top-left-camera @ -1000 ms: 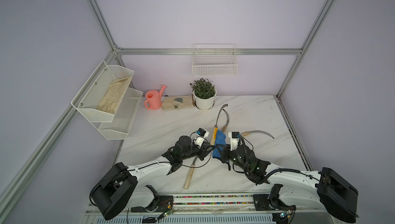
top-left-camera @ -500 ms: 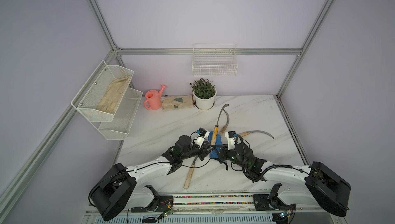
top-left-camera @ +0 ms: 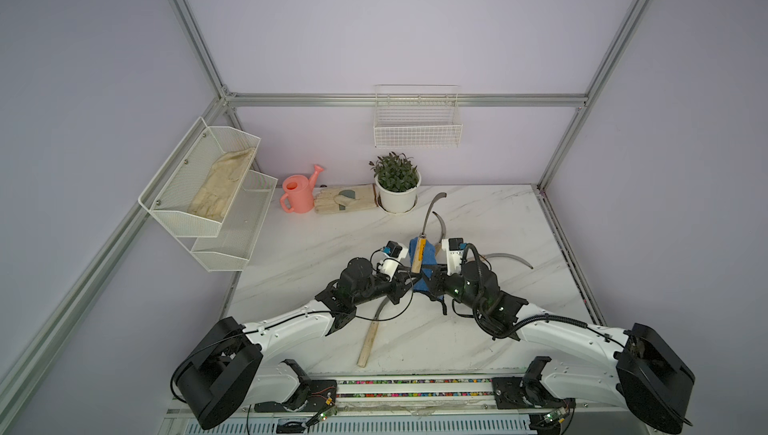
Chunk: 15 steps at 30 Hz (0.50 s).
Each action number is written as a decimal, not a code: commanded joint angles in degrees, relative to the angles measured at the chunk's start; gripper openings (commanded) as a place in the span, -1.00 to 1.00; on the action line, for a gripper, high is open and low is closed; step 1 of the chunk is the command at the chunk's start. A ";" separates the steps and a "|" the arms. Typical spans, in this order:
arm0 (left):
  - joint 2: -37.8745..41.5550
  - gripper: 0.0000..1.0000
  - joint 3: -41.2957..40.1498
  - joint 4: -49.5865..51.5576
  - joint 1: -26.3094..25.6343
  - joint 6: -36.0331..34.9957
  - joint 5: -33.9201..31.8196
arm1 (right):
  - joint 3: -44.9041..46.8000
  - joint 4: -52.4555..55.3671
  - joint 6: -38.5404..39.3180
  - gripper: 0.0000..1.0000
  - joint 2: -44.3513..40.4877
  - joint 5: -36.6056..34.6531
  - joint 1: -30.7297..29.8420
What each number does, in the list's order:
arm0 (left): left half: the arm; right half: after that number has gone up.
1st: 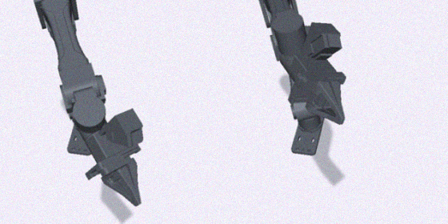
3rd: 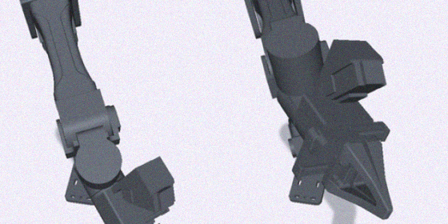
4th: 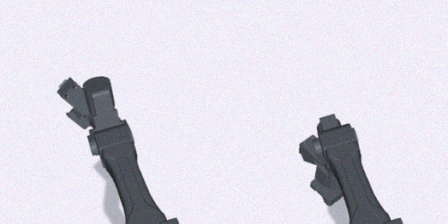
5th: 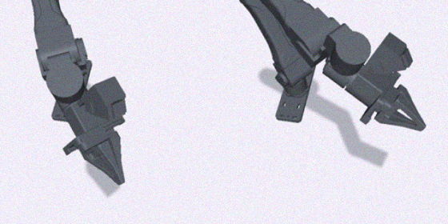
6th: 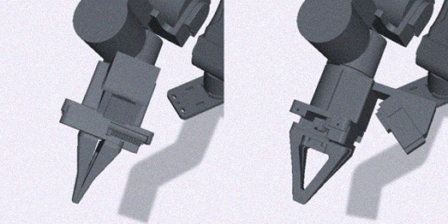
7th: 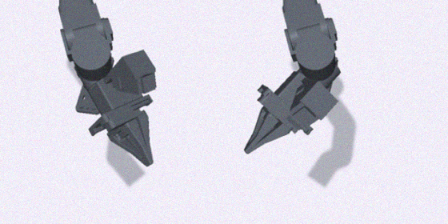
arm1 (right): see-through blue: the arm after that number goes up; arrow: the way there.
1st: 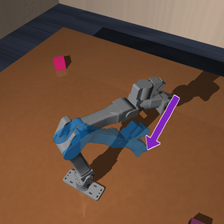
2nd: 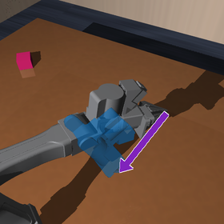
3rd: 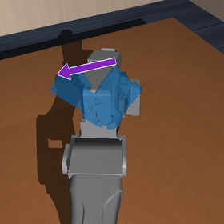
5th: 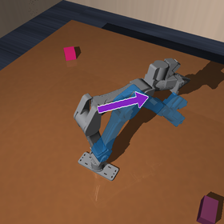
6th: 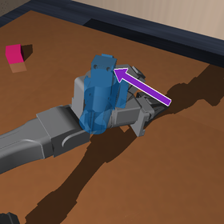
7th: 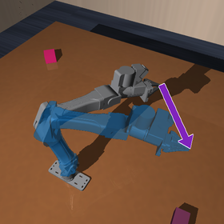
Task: Wipe small sickles with rags
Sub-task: Wipe the small sickle.
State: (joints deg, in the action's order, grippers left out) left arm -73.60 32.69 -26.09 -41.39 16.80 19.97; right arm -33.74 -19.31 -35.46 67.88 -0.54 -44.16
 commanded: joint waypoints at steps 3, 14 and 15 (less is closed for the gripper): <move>-1.42 -1.00 2.16 1.33 -0.80 -1.34 -0.44 | -7.31 -0.56 3.29 -1.00 -3.67 3.82 -0.07; -0.69 -1.00 1.87 1.44 -0.80 -1.46 -0.94 | -5.75 1.66 3.50 -1.00 -4.84 2.67 0.88; -0.54 -1.00 1.78 1.41 -0.80 -1.42 -1.05 | -4.84 1.64 3.31 -1.00 -4.64 1.99 0.83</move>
State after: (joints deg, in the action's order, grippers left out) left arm -74.22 32.69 -24.69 -41.76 16.64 18.83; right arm -40.18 -15.99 -32.40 63.94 -0.43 -42.83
